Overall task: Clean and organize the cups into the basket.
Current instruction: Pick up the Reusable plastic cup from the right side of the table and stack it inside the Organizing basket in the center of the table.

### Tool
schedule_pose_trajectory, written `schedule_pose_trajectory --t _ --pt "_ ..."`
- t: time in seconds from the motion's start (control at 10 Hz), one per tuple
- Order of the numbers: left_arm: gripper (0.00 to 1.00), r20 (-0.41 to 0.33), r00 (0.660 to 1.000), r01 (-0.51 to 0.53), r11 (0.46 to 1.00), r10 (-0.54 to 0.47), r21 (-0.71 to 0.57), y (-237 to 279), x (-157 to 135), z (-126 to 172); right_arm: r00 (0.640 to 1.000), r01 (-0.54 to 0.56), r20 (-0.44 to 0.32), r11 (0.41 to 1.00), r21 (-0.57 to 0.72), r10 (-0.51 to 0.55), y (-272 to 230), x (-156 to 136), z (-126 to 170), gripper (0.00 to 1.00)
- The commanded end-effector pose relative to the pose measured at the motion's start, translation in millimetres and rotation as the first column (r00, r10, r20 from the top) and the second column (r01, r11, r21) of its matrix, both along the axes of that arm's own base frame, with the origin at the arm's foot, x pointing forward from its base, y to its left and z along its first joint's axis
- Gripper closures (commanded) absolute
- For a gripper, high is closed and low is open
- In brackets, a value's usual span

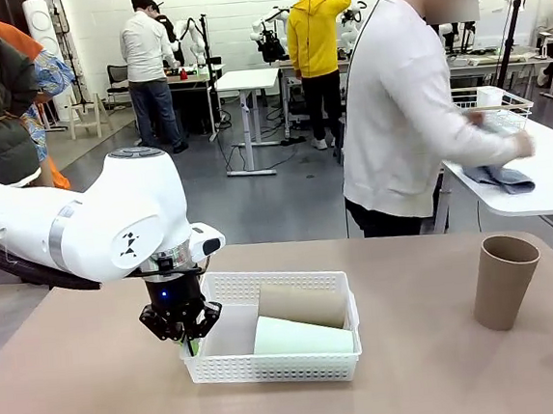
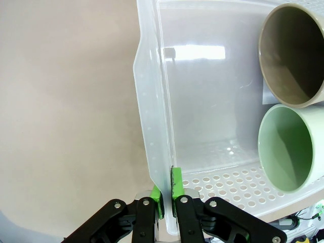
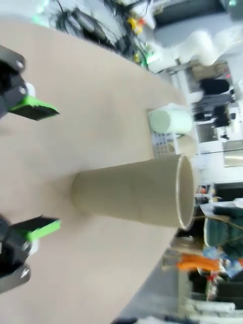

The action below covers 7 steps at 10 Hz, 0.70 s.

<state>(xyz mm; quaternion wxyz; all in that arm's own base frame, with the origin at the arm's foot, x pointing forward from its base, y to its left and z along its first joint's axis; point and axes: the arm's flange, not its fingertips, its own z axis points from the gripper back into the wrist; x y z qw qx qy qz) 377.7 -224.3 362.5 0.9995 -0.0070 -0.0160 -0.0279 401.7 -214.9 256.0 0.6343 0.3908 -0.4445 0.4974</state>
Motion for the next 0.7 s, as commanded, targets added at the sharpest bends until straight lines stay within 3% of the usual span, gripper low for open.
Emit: schedule_pose_trajectory --t 0.0,0.6 --pt "0.95 0.003 1.000 0.004 1.000 -0.004 -0.006 -0.1 -0.8 2.3 0.999 0.010 0.038 1.000 -0.002 -0.010 25.4 5.0 -12.3 0.00" --pt "0.95 0.003 1.000 0.004 1.000 -0.004 -0.006 -0.1 -0.8 2.3 0.998 0.052 0.019 0.998 0.031 -0.053 66.7 39.1 -17.5 0.00"
